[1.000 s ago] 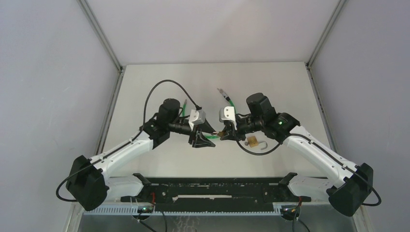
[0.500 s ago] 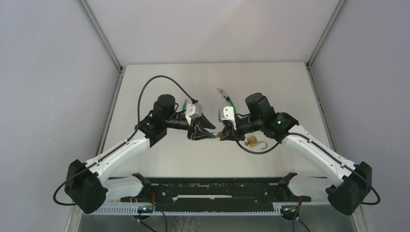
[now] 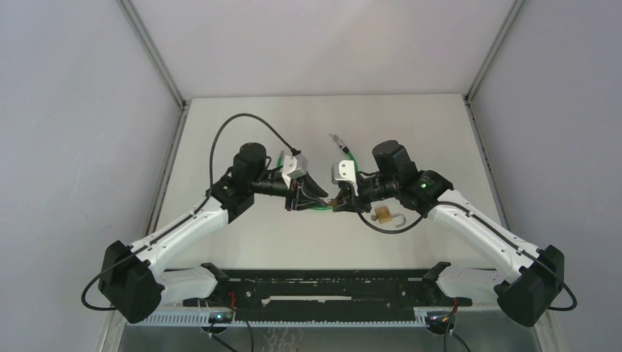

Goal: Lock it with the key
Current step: Lock the lock.

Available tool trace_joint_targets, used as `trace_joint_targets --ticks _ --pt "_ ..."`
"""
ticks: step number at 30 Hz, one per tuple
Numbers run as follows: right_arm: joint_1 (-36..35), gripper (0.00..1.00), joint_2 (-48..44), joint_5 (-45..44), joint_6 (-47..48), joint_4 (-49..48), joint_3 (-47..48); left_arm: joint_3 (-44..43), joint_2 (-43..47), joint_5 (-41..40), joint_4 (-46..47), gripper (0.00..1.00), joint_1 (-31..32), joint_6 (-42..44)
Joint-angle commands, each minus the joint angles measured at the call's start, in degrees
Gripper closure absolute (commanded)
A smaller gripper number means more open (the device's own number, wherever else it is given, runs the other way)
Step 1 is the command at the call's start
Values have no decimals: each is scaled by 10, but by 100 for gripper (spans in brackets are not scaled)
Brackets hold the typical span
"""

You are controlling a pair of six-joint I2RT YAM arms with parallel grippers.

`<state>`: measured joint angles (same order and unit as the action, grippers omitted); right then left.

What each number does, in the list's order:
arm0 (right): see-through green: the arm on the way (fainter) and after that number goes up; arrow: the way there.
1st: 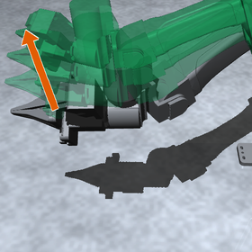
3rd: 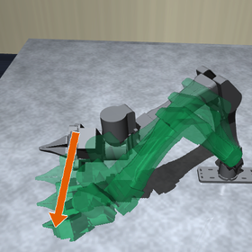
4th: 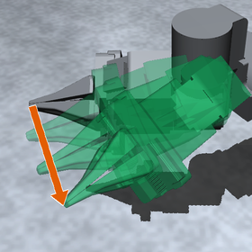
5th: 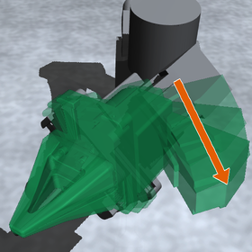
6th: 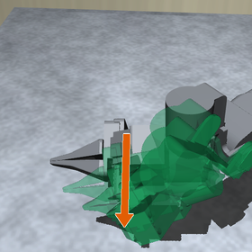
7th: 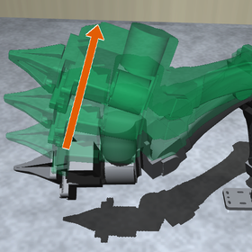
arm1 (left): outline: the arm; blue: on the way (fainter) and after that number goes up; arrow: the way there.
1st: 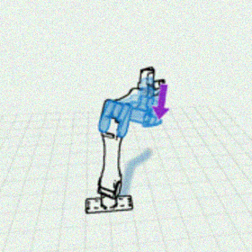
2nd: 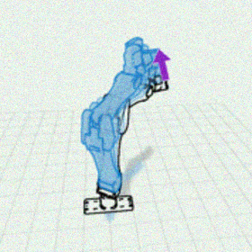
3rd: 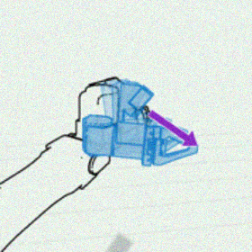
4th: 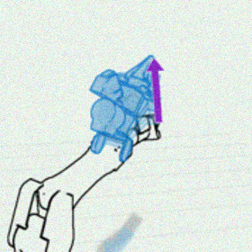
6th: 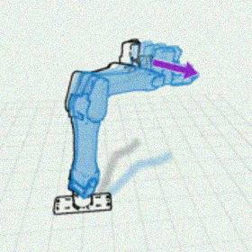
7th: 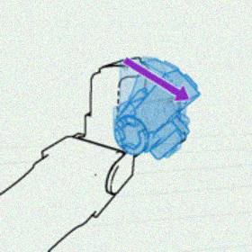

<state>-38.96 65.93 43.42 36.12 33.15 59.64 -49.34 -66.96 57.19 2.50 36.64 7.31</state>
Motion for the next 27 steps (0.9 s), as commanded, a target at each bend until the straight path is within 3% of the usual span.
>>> trace_joint_targets --ticks 1,6,13,16,22,27 --pt "4 100 -6 2 -10 -38 10 -17 -4 6 24 66 5 -12" --pt "3 100 -7 1 -11 -40 7 -16 -5 7 24 72 6 -13" --pt "4 98 -5 -12 -17 -44 8 -18 -4 3 23 96 6 -16" --pt "5 86 -5 -27 -26 -50 7 -18 -2 -6 22 99 6 -14" --pt "11 52 -7 -46 -36 -63 -3 -33 1 -20 -11 99 4 8" --pt "16 35 -7 -44 -30 -56 -3 -41 2 -26 -23 100 -1 13"
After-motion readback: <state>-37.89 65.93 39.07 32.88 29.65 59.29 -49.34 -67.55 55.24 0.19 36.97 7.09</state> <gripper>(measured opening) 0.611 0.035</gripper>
